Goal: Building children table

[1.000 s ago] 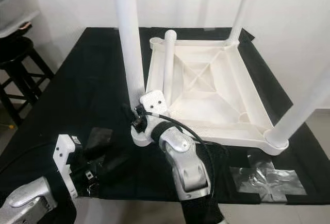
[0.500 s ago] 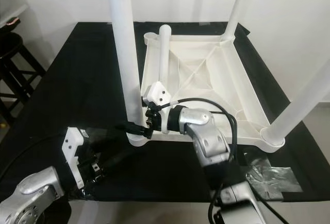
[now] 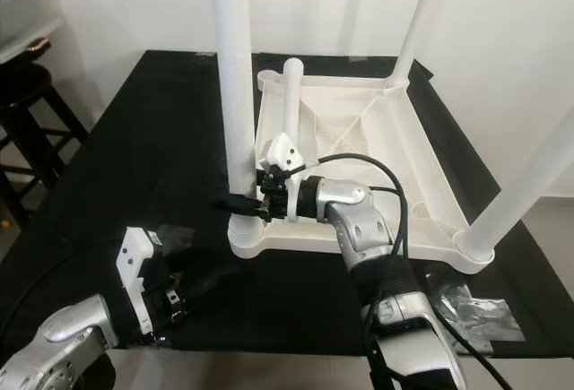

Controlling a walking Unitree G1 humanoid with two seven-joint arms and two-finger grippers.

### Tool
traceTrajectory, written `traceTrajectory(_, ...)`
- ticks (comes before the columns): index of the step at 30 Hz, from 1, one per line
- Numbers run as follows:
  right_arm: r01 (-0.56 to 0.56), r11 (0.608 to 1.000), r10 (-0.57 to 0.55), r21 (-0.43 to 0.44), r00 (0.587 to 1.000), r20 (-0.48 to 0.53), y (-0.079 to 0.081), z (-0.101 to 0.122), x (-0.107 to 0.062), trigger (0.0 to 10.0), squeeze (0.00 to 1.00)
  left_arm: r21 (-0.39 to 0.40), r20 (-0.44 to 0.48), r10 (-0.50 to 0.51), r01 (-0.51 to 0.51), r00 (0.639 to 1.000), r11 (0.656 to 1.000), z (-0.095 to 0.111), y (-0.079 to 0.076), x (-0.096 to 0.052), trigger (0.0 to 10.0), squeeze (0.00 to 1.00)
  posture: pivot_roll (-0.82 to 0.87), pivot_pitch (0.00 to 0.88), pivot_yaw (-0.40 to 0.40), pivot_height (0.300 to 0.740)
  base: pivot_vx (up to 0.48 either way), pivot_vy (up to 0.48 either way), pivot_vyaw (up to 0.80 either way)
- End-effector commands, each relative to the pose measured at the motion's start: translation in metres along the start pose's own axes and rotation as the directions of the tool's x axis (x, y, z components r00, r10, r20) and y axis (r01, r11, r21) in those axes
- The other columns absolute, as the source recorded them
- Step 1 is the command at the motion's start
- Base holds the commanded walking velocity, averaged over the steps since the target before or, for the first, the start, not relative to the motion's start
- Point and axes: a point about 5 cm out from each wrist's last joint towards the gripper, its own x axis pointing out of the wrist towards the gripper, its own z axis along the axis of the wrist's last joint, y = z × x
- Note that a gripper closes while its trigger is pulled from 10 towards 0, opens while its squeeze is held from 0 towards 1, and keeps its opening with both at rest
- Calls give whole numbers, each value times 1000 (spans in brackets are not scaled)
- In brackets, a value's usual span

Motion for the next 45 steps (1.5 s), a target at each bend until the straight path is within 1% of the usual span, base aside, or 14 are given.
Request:
traceTrajectory(1, 7, 1000, -7, 26, 1000, -22, 8, -10, 1, 0, 0, 6, -2, -7, 7, 1000, 1000, -1, 0, 2, 10000, 0, 22, 50, -25, 740, 0, 0, 0)
traceTrajectory(5, 214, 976, -208, 50, 973, -98, 23, -26, 10, 0, 0, 2, -2, -14, 14, 1000, 1000, -2, 0, 2, 10000, 0, -1, 61, -42, 740, 0, 0, 0)
traceTrajectory(8, 445, 886, -422, 132, 890, -171, 44, -46, 22, 0, 0, 0, -1, -15, 15, 1000, 1000, -1, 0, 2, 10000, 0, -10, 68, -42, 740, 0, 0, 0)
traceTrajectory(11, 462, 887, -454, 8, 874, -173, 55, -43, 30, 0, 0, 1, 0, -14, 14, 1000, 1000, -1, 1, 1, 10000, 0, -13, 67, -34, 740, 0, 0, 0)
traceTrajectory(23, 482, 869, -457, 111, 869, -188, 45, -44, 29, 0, 0, 6, 19, 6, -6, 1000, 1000, -1, 5, 4, 10000, 0, -9, 46, -33, 740, 0, 0, 0)
traceTrajectory(24, 491, 864, -469, 110, 865, -177, 39, -38, 28, 10000, 0, 6, 23, 9, -10, 1000, 1000, 0, 5, 4, 10000, 0, -4, 46, -31, 740, 0, 0, 0)
traceTrajectory(26, 475, 873, -455, 113, 875, -164, 38, -35, 28, 10000, 0, 6, 24, 10, -10, 1000, 1000, 0, 5, 4, 10000, 0, -4, 46, -31, 740, 0, 0, 0)
traceTrajectory(27, 447, 887, -432, 114, 892, -137, 35, -30, 27, 10000, 1000, 6, 24, 11, -11, 1000, 1000, 0, 5, 5, 10000, 0, -2, 46, -31, 740, 0, 0, 0)
traceTrajectory(30, 279, 952, -278, 128, 960, -25, 28, -11, 22, 10000, 1000, 5, 23, 7, -7, 1000, 1000, 0, 5, 5, 10000, 0, 0, 47, -28, 740, 0, 0, 0)
traceTrajectory(35, 136, 989, -136, 61, 991, -7, 22, -2, 16, 10000, 1000, 4, 22, 2, -2, 1000, 1000, 0, 5, 5, 10000, 0, 3, 47, -25, 740, 0, 0, 0)
traceTrajectory(36, 75, 997, -75, 15, 997, -23, 18, 0, 12, 10000, 624, 3, 22, 0, 0, 1000, 1000, 0, 5, 5, 10000, 0, 9, 48, -29, 740, 0, 0, 0)
traceTrajectory(37, -1, 1000, 1, -9, 999, -32, 12, 5, 9, 10000, 0, 2, 22, -2, 2, 1000, 1000, 0, 5, 5, 10000, 0, 16, 49, -33, 740, 0, 0, 0)
traceTrajectory(40, -109, 994, 109, -12, 994, -33, 2, 12, 6, 10000, 0, -1, 24, -1, 1, 1000, 1000, 0, 5, 5, 10000, 0, 25, 51, -35, 740, 0, 0, 0)
traceTrajectory(45, -99, 995, 98, -13, 994, -47, -10, 11, 11, 10000, 0, -4, 24, 0, 0, 1000, 1000, 0, 4, 5, 10000, 0, 38, 55, -37, 740, 0, 0, 0)
